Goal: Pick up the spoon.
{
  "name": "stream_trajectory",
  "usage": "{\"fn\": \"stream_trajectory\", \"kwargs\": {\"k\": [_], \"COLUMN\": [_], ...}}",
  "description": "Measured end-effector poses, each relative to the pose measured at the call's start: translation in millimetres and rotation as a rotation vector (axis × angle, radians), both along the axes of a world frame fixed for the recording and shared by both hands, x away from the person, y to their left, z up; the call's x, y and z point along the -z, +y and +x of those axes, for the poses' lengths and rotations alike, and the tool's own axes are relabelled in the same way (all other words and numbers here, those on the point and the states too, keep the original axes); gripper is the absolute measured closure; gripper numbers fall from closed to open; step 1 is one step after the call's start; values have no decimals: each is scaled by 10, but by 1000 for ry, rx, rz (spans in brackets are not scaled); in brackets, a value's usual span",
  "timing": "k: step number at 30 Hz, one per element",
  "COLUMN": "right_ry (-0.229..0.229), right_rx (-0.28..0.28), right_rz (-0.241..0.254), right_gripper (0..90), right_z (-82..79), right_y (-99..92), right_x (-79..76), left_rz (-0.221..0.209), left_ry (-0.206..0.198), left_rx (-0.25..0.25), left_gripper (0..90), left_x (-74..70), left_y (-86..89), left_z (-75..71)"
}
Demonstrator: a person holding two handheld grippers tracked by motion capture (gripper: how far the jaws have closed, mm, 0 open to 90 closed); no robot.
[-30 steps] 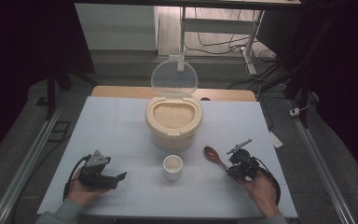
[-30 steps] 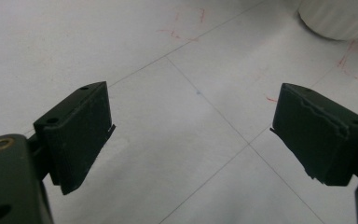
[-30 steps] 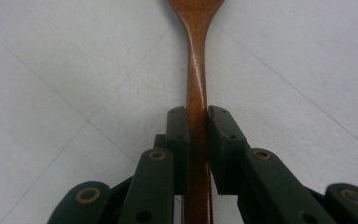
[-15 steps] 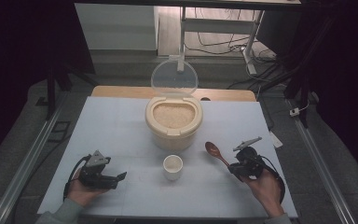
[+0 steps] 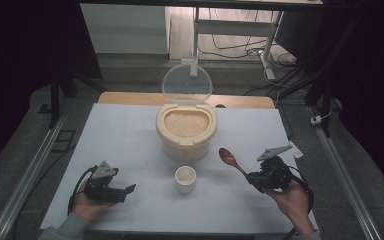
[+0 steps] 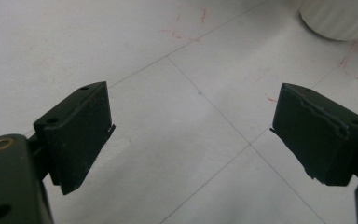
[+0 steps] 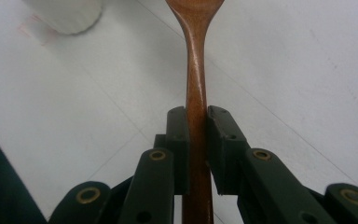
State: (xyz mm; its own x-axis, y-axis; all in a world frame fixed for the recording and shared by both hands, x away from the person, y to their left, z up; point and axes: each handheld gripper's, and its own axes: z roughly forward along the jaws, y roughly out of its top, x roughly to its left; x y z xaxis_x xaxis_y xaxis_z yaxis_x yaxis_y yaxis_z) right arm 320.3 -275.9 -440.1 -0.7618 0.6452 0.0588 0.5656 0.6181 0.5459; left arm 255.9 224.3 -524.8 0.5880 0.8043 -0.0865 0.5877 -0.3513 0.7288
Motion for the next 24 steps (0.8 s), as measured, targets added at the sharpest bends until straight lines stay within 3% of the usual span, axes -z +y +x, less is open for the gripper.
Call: {"fn": "stream_trajectory", "kwargs": {"k": [6, 24], "right_ry": [10, 12], "right_rx": [-55, -166], "right_rz": [40, 50], "right_gripper": [789, 789], "right_z": [-46, -161], "right_y": [71, 337], "right_x": [-42, -69], "left_rz": [2, -3], "left_ry": [1, -3], "left_rx": [1, 2], "left_gripper": [117, 117], "left_x": [2, -4], "left_y": [-3, 0], "left_z": [2, -4]}}
